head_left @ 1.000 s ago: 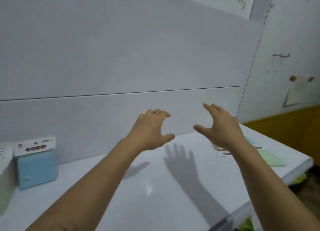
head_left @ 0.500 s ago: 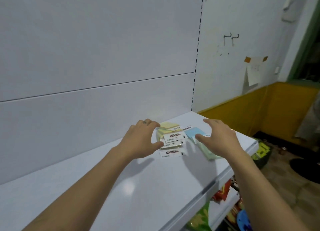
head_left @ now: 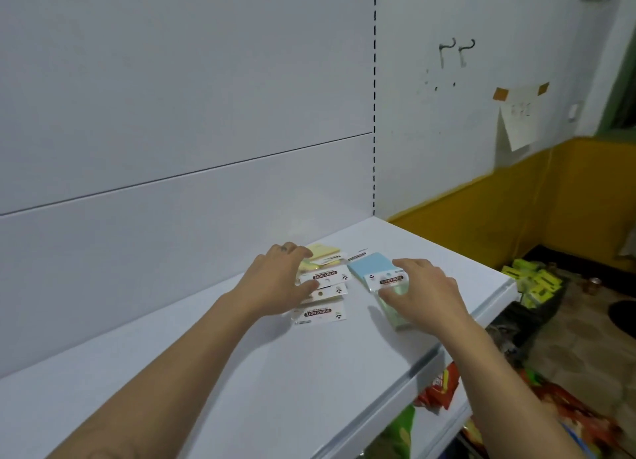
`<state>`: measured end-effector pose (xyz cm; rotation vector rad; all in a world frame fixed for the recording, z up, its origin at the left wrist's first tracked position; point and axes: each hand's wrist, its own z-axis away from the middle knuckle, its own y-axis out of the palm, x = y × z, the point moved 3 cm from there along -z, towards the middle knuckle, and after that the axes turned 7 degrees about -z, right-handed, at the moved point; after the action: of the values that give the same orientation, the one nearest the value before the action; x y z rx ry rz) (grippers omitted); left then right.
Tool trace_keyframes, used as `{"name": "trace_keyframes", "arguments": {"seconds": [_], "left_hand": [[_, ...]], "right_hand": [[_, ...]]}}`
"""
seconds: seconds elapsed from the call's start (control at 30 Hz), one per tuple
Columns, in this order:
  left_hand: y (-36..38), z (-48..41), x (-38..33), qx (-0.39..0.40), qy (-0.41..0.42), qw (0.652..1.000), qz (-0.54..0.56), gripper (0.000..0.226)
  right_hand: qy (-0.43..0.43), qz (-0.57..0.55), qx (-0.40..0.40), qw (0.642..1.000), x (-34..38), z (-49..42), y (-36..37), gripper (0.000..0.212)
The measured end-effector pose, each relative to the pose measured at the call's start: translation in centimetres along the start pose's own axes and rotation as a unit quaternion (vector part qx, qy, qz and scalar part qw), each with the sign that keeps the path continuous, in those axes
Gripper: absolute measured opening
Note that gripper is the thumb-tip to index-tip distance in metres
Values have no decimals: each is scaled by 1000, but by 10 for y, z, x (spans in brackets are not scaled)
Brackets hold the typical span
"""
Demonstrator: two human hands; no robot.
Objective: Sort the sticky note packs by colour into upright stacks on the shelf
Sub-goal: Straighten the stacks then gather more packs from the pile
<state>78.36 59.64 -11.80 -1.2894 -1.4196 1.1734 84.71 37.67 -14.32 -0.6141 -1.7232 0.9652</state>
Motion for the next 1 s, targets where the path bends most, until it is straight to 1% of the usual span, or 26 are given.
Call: {"name": "trace_keyframes", "arguments": {"seconds": [0.2, 0.37, 0.47, 0.53, 0.73, 0.83, 0.9, 0.97, 1.0], "left_hand": [[-3, -16, 18, 10, -1, 1000, 3, 40], [3, -32, 31, 17, 13, 1000, 8, 39], [6, -44, 33, 18, 33, 999, 22, 40], [9, -52, 34, 29, 47, 998, 31, 44], [24, -71, 36, 88, 82, 992, 32, 73], [38, -77, 39, 134, 79, 987, 35, 74], [50, -80, 43, 156, 59, 985, 52, 72], [57, -81, 46, 148, 41, 987, 51, 71], [56, -81, 46, 137, 41, 989, 31, 70]], "right_hand": [[-5, -4, 6, 1000, 5, -4, 9, 64], [2, 12, -7, 1000, 9, -8, 5, 63], [32, 33, -2, 999, 6, -6, -1, 64], [58, 45, 11, 997, 4, -4, -4, 66], [131, 82, 31, 987, 1, 7, 0, 70], [168, 106, 37, 979, -3, 11, 13, 70], [174, 123, 24, 977, -3, 12, 19, 69], [174, 129, 10, 976, -1, 12, 22, 69], [176, 127, 7, 976, 0, 11, 21, 71]]}}
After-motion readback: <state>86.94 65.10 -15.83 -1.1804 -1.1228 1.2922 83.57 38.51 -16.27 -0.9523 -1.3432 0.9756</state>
